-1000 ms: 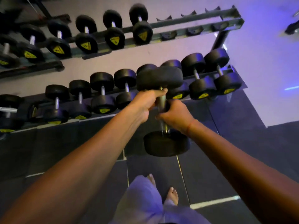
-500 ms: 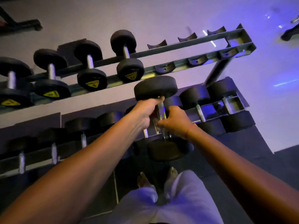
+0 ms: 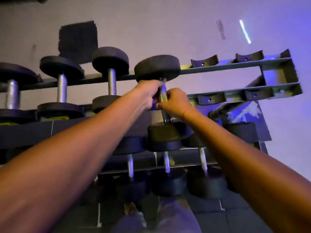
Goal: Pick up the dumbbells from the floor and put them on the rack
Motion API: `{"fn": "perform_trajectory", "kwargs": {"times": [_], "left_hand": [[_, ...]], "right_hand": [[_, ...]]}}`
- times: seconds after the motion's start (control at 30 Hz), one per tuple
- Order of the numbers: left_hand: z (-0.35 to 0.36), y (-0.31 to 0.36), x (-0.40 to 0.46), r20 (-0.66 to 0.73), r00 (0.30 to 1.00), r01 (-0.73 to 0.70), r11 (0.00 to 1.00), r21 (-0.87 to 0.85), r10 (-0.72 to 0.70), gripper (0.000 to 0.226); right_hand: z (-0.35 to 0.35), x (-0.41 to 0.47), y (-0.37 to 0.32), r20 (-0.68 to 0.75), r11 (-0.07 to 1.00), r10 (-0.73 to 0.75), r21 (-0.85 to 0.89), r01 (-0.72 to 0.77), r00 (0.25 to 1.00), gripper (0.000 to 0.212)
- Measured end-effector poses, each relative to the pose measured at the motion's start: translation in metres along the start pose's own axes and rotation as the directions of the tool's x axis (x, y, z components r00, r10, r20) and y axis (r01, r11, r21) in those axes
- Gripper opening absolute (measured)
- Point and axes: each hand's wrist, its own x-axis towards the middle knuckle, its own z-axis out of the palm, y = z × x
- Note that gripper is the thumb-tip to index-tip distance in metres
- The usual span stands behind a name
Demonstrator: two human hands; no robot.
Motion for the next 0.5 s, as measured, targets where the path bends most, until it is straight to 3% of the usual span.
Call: {"fn": "perform_trajectory", "kwargs": {"times": [0.2,0.43,0.5], "left_hand": [[0.024,0.046,0.071,-0.066,0.997,-0.026,0.997,0.079,0.031,0.011],[0.039,0.055,0.131,-0.123,0.992,0.015,0.978,0.210,0.011,0.018],[0.036,0.051,0.138,-0.141,0.987,-0.035,0.969,0.244,0.072,0.019]], "right_hand": [[-0.007,0.092,0.000,0.046,0.993,-0.013,0.115,0.007,0.999,0.038],[0.000,0.139,0.008,0.109,0.993,0.024,0.116,-0.037,0.994,0.034],[0.001,0.139,0.012,0.125,0.991,0.021,0.129,-0.037,0.992,0.032]]}}
